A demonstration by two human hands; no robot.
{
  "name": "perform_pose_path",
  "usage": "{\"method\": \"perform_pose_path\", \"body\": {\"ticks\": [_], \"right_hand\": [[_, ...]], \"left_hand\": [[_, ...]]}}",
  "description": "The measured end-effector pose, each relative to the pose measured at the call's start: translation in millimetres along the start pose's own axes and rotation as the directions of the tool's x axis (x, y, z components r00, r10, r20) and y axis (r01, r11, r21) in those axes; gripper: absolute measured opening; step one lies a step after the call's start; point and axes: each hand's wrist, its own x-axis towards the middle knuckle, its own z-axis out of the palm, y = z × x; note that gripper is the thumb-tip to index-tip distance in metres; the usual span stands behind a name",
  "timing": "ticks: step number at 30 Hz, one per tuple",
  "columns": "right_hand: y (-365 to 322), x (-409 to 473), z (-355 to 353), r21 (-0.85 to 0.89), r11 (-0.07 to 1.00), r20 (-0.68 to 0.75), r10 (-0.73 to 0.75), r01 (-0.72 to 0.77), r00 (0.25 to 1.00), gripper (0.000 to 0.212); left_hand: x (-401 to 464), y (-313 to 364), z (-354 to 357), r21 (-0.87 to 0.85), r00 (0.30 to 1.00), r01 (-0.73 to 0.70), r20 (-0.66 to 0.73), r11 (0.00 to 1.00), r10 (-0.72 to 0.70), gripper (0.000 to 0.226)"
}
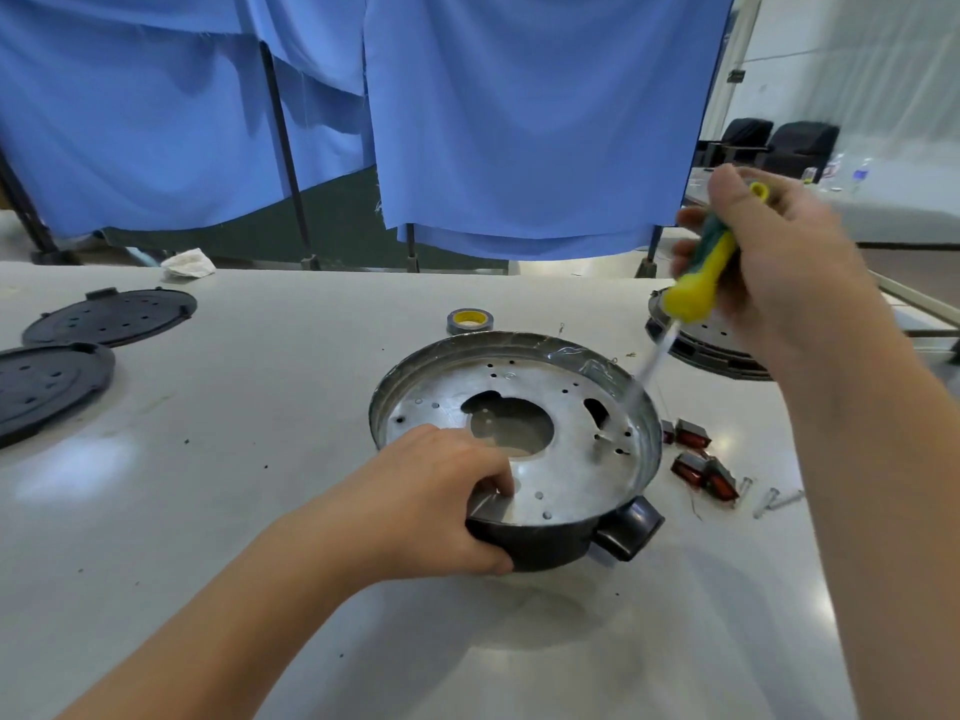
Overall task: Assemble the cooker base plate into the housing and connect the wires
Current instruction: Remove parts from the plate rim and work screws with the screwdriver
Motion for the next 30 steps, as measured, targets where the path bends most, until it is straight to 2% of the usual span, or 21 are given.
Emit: {"method": "perform_pose_path", "body": {"ticks": [3, 5, 7, 9, 11, 13, 17, 20, 23, 28, 30], "right_hand": [[12, 6, -23, -0.177, 0.983, -0.047, 0.030, -0.038, 0.998, 0.023], [26, 9, -40, -0.375, 0.922, -0.035, 0.088, -0.094, 0.996, 0.024], [40, 11, -58, -0.625, 0.775, -0.023, 0.106, -0.097, 0.994, 0.026], [52, 12, -79, -0.812, 0.581, 0.024, 0.143, -0.064, 0.989, 0.024], [62, 12, -98, -0.915, 0.401, 0.040, 0.205, -0.046, 0.978, 0.023], [71, 12, -112, -0.951, 0.305, 0.022, 0.236, -0.053, 0.971, 0.027], [95, 14, -125, -0.976, 0.210, -0.009, 0.259, -0.066, 0.966, 0.049], [109, 12, -133, -0.987, 0.145, -0.041, 0.200, -0.071, 0.979, 0.055], [116, 8, -138, -0.984, 0.163, -0.054, 0.151, -0.078, 0.987, 0.059], [118, 7, -142, -0.984, 0.160, -0.056, 0.128, -0.076, 0.990, 0.044], [118, 6, -143, -0.978, 0.195, -0.047, 0.154, -0.077, 0.987, 0.045]], "left_hand": [[0, 2, 0, 0.003, 1.000, -0.010, -0.014, 1.000, 0.010, 0.046], [0, 6, 1, 0.025, 0.999, -0.025, -0.037, 0.999, 0.026, 0.044], [0, 11, 3, 0.062, 0.998, -0.034, -0.053, 0.998, 0.037, 0.042], [-1, 16, 5, 0.095, 0.997, -0.023, -0.067, 0.995, 0.030, 0.042], [-2, 23, 9, 0.123, 0.996, -0.001, -0.085, 0.992, 0.011, 0.042], [-3, 31, 13, 0.155, 0.993, 0.018, -0.114, 0.988, 0.000, 0.040], [-3, 44, 21, 0.217, 0.985, 0.061, -0.171, 0.974, -0.024, 0.040], [0, 47, 24, 0.255, 0.981, 0.098, -0.187, 0.962, -0.050, 0.040], [2, 48, 26, 0.287, 0.980, 0.108, -0.192, 0.952, -0.053, 0.041], [5, 47, 29, 0.325, 0.980, 0.112, -0.193, 0.939, -0.050, 0.043], [6, 46, 27, 0.317, 0.981, 0.107, -0.186, 0.943, -0.048, 0.044]]}}
